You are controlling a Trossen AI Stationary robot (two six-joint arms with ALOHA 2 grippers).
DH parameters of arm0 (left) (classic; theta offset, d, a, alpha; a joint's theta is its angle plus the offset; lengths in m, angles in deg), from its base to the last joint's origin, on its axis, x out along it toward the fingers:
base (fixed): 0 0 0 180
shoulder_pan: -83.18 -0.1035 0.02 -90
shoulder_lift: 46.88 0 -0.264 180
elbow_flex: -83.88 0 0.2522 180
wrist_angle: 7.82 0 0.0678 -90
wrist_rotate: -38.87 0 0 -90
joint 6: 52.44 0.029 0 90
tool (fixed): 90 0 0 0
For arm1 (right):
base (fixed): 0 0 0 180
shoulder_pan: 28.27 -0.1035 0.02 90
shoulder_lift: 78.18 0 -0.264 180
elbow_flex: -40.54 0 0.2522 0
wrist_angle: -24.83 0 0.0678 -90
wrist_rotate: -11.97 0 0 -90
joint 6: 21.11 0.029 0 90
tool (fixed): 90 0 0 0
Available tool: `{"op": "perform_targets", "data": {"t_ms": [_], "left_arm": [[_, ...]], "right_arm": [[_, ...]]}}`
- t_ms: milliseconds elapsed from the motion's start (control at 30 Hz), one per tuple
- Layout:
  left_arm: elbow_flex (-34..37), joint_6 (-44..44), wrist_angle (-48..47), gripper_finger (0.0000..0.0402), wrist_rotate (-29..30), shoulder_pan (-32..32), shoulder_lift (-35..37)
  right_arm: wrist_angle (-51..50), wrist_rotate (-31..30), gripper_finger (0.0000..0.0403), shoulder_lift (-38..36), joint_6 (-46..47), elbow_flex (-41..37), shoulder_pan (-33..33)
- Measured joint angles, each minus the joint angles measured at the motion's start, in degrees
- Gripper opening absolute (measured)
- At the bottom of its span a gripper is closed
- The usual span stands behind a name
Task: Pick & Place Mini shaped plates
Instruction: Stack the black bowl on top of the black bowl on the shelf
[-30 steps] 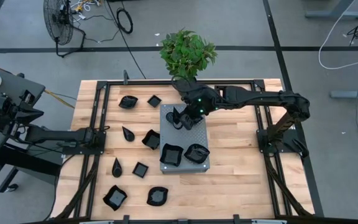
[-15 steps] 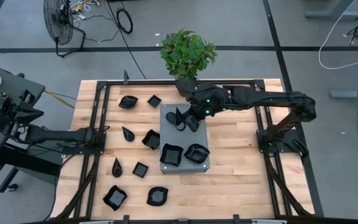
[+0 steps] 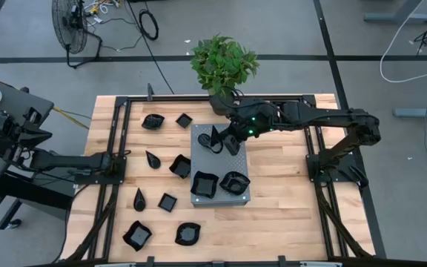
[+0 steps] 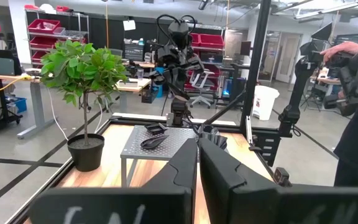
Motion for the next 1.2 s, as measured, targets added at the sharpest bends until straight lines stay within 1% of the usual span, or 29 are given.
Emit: {"op": "perform_targets", "data": {"t_ms": [133,200,267,333,400,500,633,700,800,900,1000,1100,1200], "left_arm": [[0.0,0.0,0.0,0.0023,0.0,0.0,0.0],[0.0,0.0,0.0,0.0023,0.0,0.0,0.0],[0.0,0.0,0.0,0.0023,0.0,0.0,0.0],[0.0,0.0,0.0,0.0023,0.0,0.0,0.0],[0.0,0.0,0.0,0.0023,0.0,0.0,0.0],[0.0,0.0,0.0,0.0023,0.0,0.0,0.0],[0.0,0.0,0.0,0.0023,0.0,0.0,0.0],[0.0,0.0,0.0,0.0023,0.0,0.0,0.0],[0.0,0.0,0.0,0.0023,0.0,0.0,0.0],[0.0,0.0,0.0,0.0023,0.0,0.0,0.0],[0.0,0.0,0.0,0.0023,0.0,0.0,0.0],[0.0,0.0,0.0,0.0023,0.0,0.0,0.0],[0.0,0.0,0.0,0.0023,0.0,0.0,0.0]], "right_arm": [[0.9,0.0,0.0000,0.0,0.2,0.0,0.0],[2.4,-0.2,0.0000,0.0,2.0,0.0,0.0],[4.2,-1.8,0.0000,0.0,5.0,0.0,0.0],[9.1,-3.5,0.0000,-0.1,8.2,-1.8,0.0],[15.0,-3.6,0.0000,-0.7,12.5,-5.2,0.0],[26.3,-3.6,0.0000,-1.4,22.1,-11.2,0.0],[39.3,-3.9,0.0000,-1.6,38.9,-18.6,0.0],[44.7,-5.4,0.0000,-1.6,48.5,-21.2,0.0],[50.4,-9.7,0.0000,-1.6,60.6,-24.4,0.0],[52.4,-15.5,0.0000,-1.6,65.9,-26.1,-0.3],[52.7,-19.4,0.0000,-1.6,72.6,-26.6,-0.4],[53.2,-21.3,0.0000,-1.6,76.1,-26.6,-0.5],[54.2,-21.6,0.0000,-1.6,76.1,-26.6,-0.5]]}}
